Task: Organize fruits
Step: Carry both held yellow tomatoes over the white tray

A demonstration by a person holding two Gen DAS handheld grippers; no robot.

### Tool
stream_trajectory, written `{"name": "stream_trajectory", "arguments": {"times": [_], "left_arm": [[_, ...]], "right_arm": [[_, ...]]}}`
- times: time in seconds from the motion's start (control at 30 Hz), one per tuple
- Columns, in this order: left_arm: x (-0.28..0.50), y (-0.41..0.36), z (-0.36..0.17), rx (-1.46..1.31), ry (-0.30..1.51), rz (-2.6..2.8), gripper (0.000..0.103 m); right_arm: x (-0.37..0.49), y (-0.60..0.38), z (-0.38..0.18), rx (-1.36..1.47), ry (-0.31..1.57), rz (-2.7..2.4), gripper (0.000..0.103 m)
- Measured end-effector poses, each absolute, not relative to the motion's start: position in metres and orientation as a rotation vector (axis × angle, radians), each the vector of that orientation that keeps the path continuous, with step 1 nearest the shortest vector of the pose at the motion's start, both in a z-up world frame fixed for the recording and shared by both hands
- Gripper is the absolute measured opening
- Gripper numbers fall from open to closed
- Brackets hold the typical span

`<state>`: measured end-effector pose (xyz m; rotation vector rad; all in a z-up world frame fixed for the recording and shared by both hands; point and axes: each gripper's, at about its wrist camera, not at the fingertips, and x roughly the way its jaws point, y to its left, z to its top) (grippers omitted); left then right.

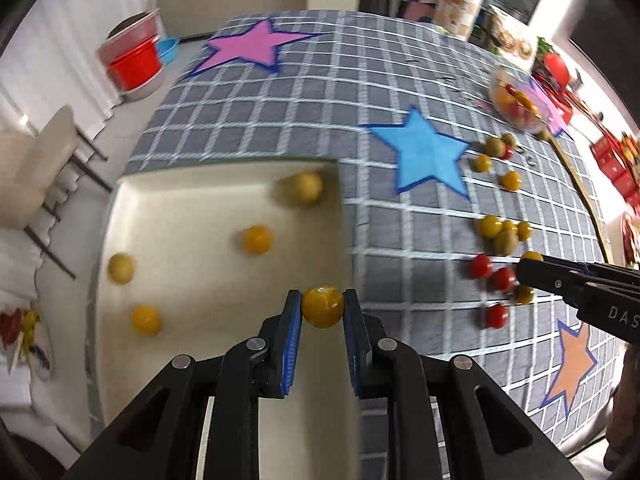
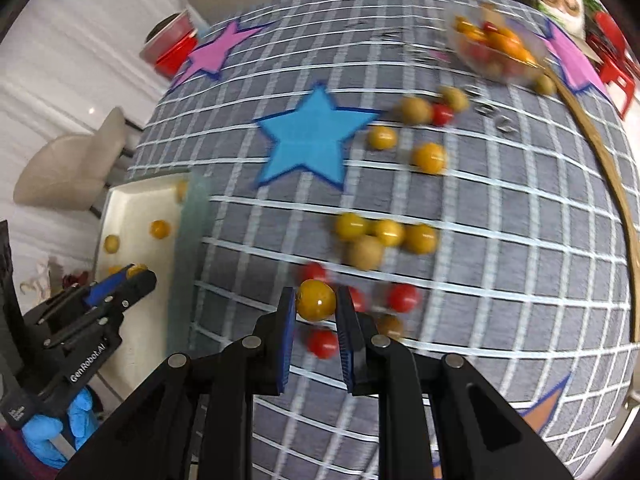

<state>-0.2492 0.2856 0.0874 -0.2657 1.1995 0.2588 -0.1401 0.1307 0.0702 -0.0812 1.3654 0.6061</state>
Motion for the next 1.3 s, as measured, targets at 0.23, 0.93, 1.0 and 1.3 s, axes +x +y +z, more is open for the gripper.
{"name": "stream_trajectory", "arguments": {"times": [0.23, 0.93, 1.0, 1.3], "left_arm": [[-0.285, 0.329, 0.08, -0.333, 1.194, 0.365, 0.022], [-0.337, 0.388, 0.04, -0.396, 1.231, 0.541, 0.022], [-0.338, 0.386, 0.039, -0.389, 1.232, 0.542, 0.022], [-0.334, 0.377, 0.036, -0.308, 1.238, 0.533, 0.023]], "right_arm": [[-0.162, 0.195, 0.076, -0.155, 1.358, 0.716, 0.022], [-0.203, 0.333, 0.039, -0.332, 1.396, 0.899, 0.022], [-0.203, 0.337, 0.035, -0.337, 1.4, 0.897, 0.022], [-0.208, 0.347, 0.023, -0.369, 1.398, 0.879, 0.022]]}}
